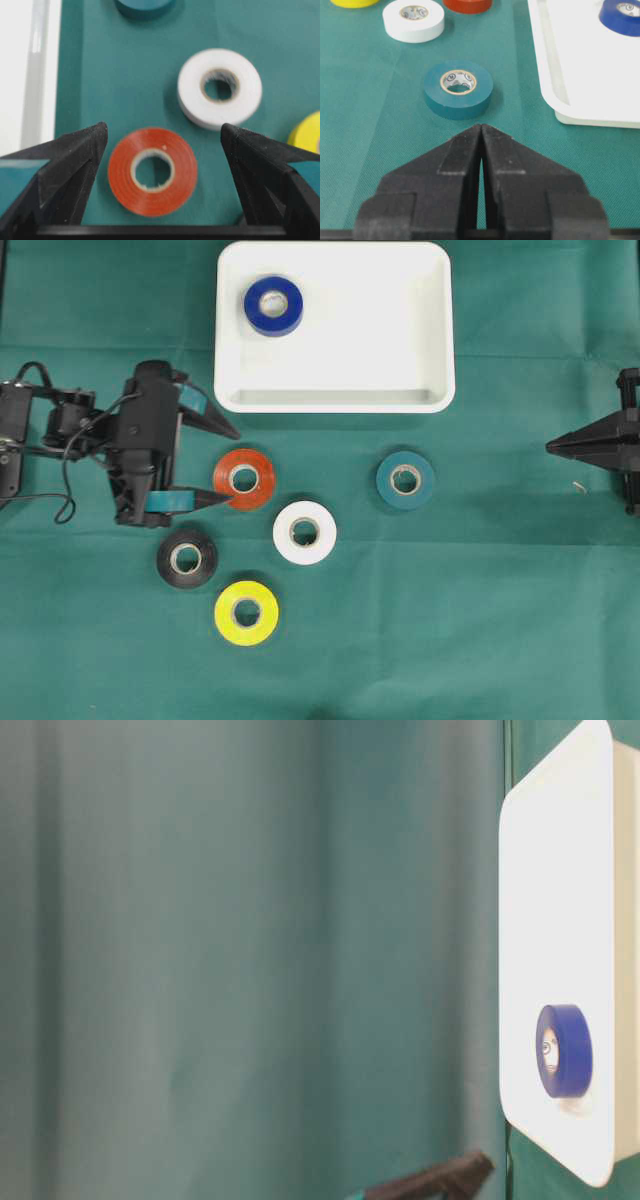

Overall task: Put the tape into the white case with the left arm.
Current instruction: 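Release the blue roll and withdraw the left gripper to the left, then move the left gripper to the white tape roll and grasp it, then lift the white roll and place it in the white case, then open the left gripper and withdraw it from the case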

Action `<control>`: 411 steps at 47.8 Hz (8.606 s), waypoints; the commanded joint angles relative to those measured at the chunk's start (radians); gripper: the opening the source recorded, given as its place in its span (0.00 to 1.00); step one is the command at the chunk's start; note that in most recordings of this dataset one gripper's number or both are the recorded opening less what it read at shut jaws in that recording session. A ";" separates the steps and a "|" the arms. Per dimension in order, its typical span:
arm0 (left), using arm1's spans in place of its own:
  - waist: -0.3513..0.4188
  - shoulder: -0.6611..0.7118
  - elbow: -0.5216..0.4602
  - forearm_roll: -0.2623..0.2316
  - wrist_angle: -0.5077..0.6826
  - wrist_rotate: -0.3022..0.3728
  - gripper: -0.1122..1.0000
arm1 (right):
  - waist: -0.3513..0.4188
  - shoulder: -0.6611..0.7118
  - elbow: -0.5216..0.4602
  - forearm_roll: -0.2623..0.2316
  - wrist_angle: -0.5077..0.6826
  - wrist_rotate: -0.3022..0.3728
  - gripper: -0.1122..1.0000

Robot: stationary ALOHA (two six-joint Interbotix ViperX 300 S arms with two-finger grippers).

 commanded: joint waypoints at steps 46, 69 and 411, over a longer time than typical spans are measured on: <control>-0.006 0.032 -0.002 -0.005 -0.015 -0.021 0.97 | -0.002 0.006 -0.011 -0.002 -0.006 0.002 0.02; -0.023 0.258 -0.222 -0.005 0.091 -0.044 0.97 | 0.000 0.006 -0.011 -0.002 -0.006 0.000 0.02; 0.021 -0.028 0.008 -0.002 0.000 0.072 0.89 | -0.002 0.006 -0.011 -0.002 -0.006 0.002 0.02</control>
